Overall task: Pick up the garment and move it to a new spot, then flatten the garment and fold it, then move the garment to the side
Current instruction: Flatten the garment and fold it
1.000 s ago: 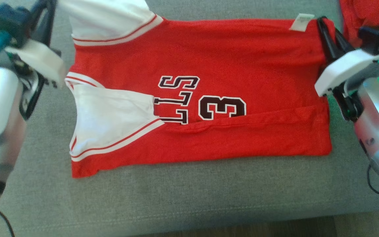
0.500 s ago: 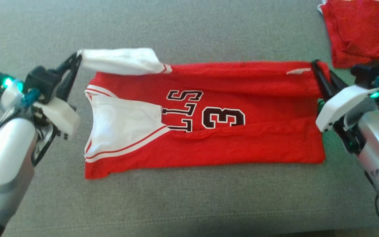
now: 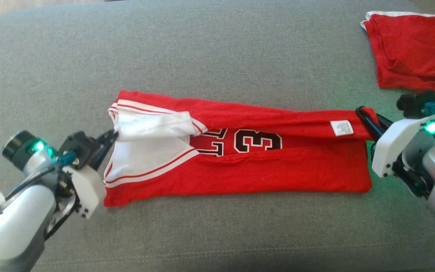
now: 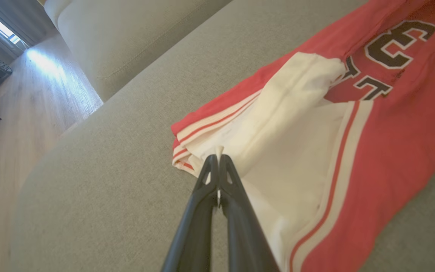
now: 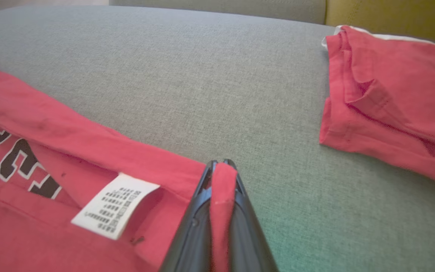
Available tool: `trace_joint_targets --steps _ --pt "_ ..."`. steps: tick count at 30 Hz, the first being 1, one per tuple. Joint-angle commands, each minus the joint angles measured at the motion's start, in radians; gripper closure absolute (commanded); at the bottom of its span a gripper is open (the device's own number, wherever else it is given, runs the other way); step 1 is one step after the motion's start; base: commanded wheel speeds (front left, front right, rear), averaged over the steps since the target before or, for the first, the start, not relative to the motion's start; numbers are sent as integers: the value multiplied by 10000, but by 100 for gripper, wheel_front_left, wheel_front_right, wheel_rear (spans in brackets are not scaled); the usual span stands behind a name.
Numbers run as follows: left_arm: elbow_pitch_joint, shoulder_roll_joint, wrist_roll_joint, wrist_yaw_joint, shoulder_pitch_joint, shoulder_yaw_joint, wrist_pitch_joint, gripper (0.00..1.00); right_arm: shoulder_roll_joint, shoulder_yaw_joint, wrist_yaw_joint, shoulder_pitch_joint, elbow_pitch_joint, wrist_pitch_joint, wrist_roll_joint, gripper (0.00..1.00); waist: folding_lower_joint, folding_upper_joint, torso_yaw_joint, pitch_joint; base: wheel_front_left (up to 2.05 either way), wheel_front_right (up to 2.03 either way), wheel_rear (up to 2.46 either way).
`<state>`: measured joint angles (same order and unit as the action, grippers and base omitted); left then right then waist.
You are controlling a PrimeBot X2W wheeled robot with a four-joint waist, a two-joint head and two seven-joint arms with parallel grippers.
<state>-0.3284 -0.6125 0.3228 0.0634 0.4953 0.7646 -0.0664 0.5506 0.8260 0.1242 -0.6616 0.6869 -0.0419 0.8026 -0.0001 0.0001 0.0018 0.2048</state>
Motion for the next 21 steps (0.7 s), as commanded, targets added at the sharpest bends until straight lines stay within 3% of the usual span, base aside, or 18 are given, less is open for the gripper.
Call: trace_joint_targets --steps 1,16,17,18,19,21 --pt "280 -586 58 55 273 -430 50 100 339 58 65 176 -315 -67 109 100 1 -1 -1 -4 0 0 0" --pt "1211 -1237 1199 504 -429 -24 1074 100 1413 393 65 877 -2120 -1218 814 100 1 -1 43 -296 0 0 0" --pt "1303 -1285 1290 524 -465 11 1127 100 1460 424 65 953 -2177 -1318 880 72 1 -1 61 -333 0 0 0" --pt "1398 -1334 1380 544 -499 51 1185 100 1510 450 65 1014 -2233 -1407 931 9 1 -1 79 -366 0 0 0" --pt "1488 -1375 1471 559 -526 86 1242 100 1550 449 65 1072 -2276 -1498 1009 0 1 -1 98 -396 0 0 0" --pt "1672 -1462 1592 587 -567 198 1350 100 1610 406 65 1189 -2304 -1754 1211 0 1 -1 128 -452 0 0 0"
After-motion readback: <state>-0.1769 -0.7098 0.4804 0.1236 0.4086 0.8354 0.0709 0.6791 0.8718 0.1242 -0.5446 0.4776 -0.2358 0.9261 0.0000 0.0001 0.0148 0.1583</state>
